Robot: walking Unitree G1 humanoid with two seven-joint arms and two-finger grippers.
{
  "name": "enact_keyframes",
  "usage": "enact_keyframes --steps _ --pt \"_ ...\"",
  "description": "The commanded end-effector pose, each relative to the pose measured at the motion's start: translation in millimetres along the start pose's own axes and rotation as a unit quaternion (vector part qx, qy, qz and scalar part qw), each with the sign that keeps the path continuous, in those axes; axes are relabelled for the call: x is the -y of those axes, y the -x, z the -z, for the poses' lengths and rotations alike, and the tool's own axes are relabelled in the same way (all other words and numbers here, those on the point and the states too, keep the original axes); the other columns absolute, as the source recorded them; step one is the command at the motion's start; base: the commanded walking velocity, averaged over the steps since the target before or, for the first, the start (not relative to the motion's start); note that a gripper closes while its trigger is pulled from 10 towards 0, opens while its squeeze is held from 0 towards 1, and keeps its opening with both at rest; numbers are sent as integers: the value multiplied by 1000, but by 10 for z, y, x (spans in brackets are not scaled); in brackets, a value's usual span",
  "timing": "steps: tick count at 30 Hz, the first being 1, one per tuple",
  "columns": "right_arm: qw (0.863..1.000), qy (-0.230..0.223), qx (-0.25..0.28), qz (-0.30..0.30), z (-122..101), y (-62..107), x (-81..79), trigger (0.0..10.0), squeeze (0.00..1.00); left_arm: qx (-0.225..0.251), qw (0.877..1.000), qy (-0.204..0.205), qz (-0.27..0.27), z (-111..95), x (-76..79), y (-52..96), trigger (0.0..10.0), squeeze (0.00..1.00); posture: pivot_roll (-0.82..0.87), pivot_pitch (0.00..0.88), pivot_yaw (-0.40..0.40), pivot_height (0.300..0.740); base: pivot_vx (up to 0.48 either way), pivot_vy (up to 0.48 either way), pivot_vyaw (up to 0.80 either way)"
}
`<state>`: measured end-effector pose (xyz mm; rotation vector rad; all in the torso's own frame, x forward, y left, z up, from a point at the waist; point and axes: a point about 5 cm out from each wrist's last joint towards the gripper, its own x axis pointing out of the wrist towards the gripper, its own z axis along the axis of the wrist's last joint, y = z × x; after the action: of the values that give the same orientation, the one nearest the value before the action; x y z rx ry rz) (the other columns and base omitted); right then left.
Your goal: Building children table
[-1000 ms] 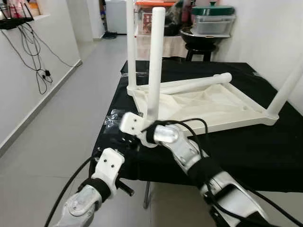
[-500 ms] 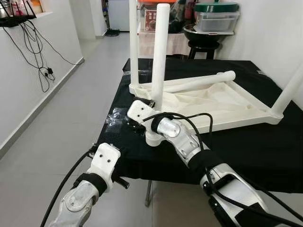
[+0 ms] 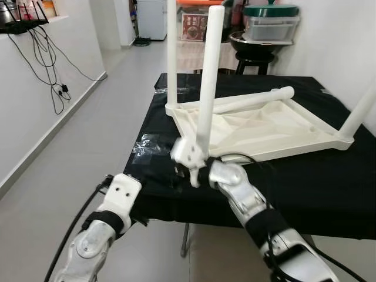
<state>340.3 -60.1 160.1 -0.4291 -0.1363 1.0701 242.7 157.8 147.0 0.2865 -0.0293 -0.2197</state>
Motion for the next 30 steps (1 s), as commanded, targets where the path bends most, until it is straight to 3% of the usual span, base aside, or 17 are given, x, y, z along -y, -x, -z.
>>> enact_keyframes --steps 1,2,4,5,7,9,11,14,20,24,30 --pt "999 -15 -7 48 26 100 92 10000 0 -6 1000 11 5 26 -2 4 10000 0 41 0 -27 740 0 0 0" --pt "998 -20 -11 58 47 124 106 10000 0 -7 1000 14 8 27 0 4 10000 0 41 0 -27 740 0 0 0" --pt "987 -47 -43 145 178 246 204 10000 0 -9 999 30 4 35 -1 10 10000 0 26 0 -22 740 0 -232 0" --pt "987 -47 -43 145 178 246 204 10000 0 -9 999 30 4 35 -1 10 10000 0 26 0 -22 740 0 -465 0" --pt "972 -67 -70 215 301 377 269 10000 0 -10 999 41 2 44 3 9 10000 0 19 0 -18 740 0 -465 0" --pt "969 -71 -75 226 324 431 273 10000 0 -10 999 44 2 48 6 6 10000 0 19 0 -18 740 0 -465 0" --pt "956 -92 -95 261 409 576 238 10000 0 -12 999 43 1 56 12 -9 10000 0 13 0 -14 740 0 -465 0" --pt "953 -116 -95 263 424 628 161 10000 0 -13 999 43 1 62 10 -19 10000 0 9 0 -14 740 0 -465 0" --pt "964 -121 -79 221 378 584 70 10000 0 -14 999 45 1 70 7 -44 10000 0 6 0 -15 740 0 -465 0" --pt "975 -86 -78 190 318 527 9 10000 0 -8 999 52 -7 61 -4 -69 10000 0 11 0 -19 740 0 -234 0" --pt "975 -73 -84 190 287 539 -18 10000 0 -9 997 74 -17 79 -24 -70 10000 0 12 0 -20 740 0 0 0"
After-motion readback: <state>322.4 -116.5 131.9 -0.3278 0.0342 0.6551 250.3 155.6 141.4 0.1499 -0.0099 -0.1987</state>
